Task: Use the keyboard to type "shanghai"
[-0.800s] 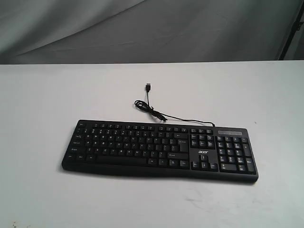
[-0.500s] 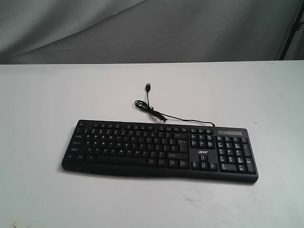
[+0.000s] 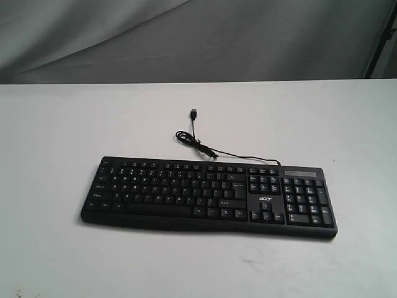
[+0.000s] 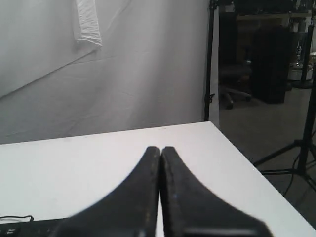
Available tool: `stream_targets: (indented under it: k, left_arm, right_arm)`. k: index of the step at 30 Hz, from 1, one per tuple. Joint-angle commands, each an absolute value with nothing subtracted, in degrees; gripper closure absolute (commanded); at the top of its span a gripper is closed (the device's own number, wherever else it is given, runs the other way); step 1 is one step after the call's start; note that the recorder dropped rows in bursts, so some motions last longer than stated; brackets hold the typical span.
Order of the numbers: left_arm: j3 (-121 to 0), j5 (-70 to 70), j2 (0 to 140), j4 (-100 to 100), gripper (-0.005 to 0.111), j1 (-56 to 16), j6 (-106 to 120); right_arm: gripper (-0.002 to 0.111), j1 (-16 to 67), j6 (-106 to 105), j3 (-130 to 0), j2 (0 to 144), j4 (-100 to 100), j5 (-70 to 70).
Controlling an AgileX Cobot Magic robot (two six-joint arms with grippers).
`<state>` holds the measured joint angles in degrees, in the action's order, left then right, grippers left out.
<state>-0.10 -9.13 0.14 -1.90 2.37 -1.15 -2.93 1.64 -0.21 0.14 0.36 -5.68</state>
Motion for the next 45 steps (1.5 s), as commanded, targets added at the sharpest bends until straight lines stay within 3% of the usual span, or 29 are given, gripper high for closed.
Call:
stream_targets:
  k: [1,7,9,11,13,16,21,33,38,43,45]
  left_arm:
    - [0.0,-8.8,0.0,-1.9,0.107,2.0,-1.3]
    - [0.0,-8.8,0.0,-1.9,0.107,2.0,-1.3]
    - [0.0,-8.8,0.0,-1.9,0.107,2.0,-1.3]
    - [0.0,-8.8,0.0,-1.9,0.107,2.0,-1.3]
    - [0.0,-8.8,0.0,-1.9,0.107,2.0,-1.3]
    - [0.0,-8.8,0.0,-1.9,0.107,2.0,-1.3]
    - [0.0,-8.8,0.0,-1.9,0.107,2.0,-1.3]
    - [0.0,-8.8,0.0,-1.9,0.107,2.0,-1.3]
    - [0.0,-8.8,0.0,-1.9,0.107,2.0,-1.3]
    - [0.0,-8.8,0.0,-1.9,0.107,2.0,-1.3]
    - [0.0,-8.8,0.0,-1.9,0.107,2.0,-1.3]
  right_arm:
    - [0.108,-3.4,2.3,0.0,0.0,0.9,4.0]
    - [0.108,-3.4,21.7,0.0,0.0,15.1,32.8]
    - [0.108,-3.4,25.5,0.0,0.0,4.3,39.6]
    - [0.108,-3.4,38.3,-4.7,0.0,-23.7,37.4]
    - [0.108,-3.4,56.4,-12.9,5.8,-54.5,49.1]
    - [0.108,-3.4,61.5,-19.7,15.9,-56.4,65.2]
    - [0.108,-3.4,59.2,-34.7,36.2,-54.1,63.0]
    - [0.108,-3.4,81.7,-65.9,68.6,-99.9,18.5]
    - [0.108,-2.5,76.7,-66.8,74.4,-99.9,0.4]
    - [0.108,2.4,60.4,-67.0,81.7,-99.9,-31.8]
    - [0.108,3.3,55.7,-69.0,84.5,-95.1,-36.6]
